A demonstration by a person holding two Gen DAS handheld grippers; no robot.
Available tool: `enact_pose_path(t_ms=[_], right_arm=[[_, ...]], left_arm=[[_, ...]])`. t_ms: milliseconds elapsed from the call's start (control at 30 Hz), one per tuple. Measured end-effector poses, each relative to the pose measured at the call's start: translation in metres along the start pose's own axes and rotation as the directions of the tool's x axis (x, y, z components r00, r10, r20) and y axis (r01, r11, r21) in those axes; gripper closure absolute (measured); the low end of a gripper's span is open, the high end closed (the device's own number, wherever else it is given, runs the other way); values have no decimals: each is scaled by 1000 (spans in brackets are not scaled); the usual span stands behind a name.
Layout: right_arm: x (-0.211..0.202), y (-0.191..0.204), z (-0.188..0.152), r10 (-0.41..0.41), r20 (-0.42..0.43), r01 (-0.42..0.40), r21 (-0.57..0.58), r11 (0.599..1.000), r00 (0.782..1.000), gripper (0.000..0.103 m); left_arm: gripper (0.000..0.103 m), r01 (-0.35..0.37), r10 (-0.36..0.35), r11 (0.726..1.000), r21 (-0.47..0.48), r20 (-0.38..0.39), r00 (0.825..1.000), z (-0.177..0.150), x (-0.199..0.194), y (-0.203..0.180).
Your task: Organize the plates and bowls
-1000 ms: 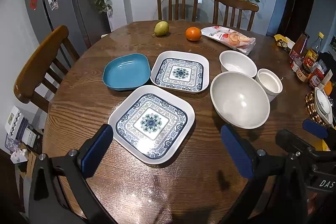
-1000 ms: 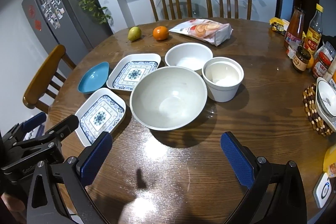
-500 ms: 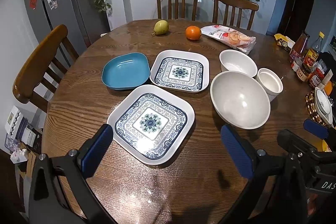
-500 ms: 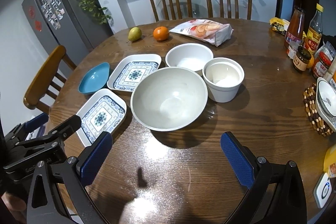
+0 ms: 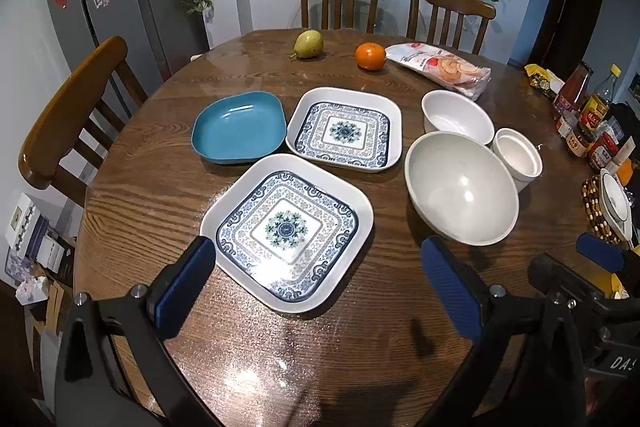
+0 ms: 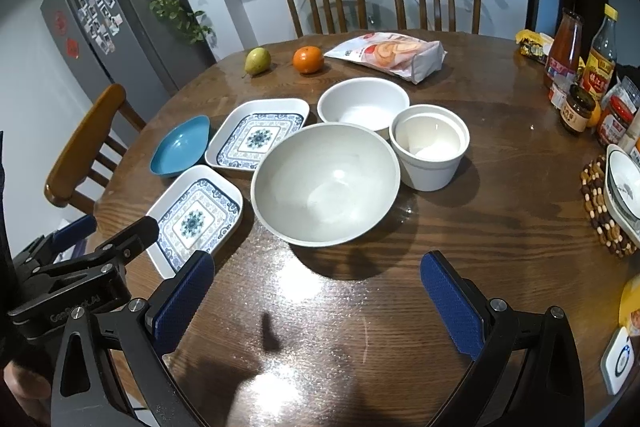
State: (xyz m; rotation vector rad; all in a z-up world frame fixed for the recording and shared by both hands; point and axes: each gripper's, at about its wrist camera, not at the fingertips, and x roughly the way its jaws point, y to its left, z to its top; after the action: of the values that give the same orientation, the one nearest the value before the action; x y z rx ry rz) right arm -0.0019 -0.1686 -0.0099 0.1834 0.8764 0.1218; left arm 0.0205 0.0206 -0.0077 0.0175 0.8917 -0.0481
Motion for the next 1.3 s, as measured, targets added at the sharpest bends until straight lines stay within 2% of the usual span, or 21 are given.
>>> enact_pose_path(t_ms=[333,767,900,1067,1300], right_arm=[[3,8,-2,0,-19,-1,-9,1000,1000,0],[12,18,-4,13,-36,-12,8,1000,999,0],[19,23,-9,22,-56,-21,21,1000,998,0],[40,35,-20,64,-132,-58,54,997,989,0],[69,65,-23,80,-178,-79,10,997,981,0]], left_arm=[[1,-12,12,1000,8,4,1000,0,1,5],[1,5,-5,1000,14,1,1000,3,5,18],[1,25,-25,1000,11,-9,1000,6,13,29],[1,56,-55,998,17,-59,997,9,35,51],[4,77,-78,997,-13,-94,993,14,69,96]])
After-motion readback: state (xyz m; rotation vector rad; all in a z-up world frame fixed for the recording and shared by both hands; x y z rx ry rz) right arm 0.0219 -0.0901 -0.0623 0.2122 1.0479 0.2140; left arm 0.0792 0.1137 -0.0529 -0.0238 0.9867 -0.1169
